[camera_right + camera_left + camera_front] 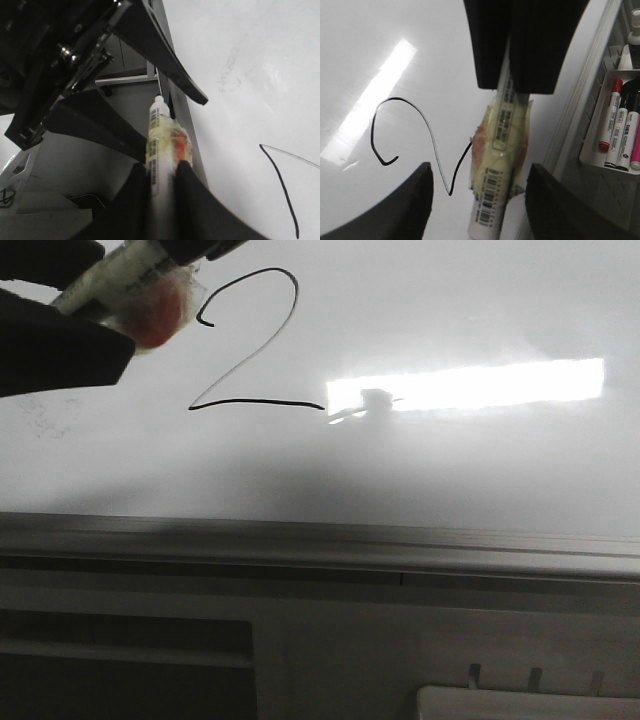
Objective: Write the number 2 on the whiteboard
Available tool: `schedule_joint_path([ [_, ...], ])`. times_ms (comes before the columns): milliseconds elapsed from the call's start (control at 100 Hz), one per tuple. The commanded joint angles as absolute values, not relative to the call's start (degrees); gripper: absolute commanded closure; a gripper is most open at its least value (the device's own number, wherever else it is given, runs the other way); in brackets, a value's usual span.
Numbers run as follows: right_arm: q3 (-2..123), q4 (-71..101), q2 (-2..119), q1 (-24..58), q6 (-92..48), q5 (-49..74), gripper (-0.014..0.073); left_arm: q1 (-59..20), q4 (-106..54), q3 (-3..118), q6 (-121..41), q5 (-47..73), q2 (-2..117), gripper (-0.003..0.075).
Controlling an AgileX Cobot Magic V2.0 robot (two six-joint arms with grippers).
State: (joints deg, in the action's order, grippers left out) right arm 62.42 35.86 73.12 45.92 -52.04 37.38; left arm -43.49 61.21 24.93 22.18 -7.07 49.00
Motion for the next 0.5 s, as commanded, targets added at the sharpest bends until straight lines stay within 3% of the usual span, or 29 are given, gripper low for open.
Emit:
schedule_joint_path([
  [0, 64.51, 36.59, 71.97, 45.97, -52.11, 34.29, 0.0642, -43.89, 60.48, 26.99, 22.49, -9.10, 48.92, 0.0374],
  [490, 64.39, 36.15, 71.97, 45.97, -52.11, 34.17, 0.0642, -43.89, 59.10, 26.99, 23.12, -6.44, 48.92, 0.0534],
])
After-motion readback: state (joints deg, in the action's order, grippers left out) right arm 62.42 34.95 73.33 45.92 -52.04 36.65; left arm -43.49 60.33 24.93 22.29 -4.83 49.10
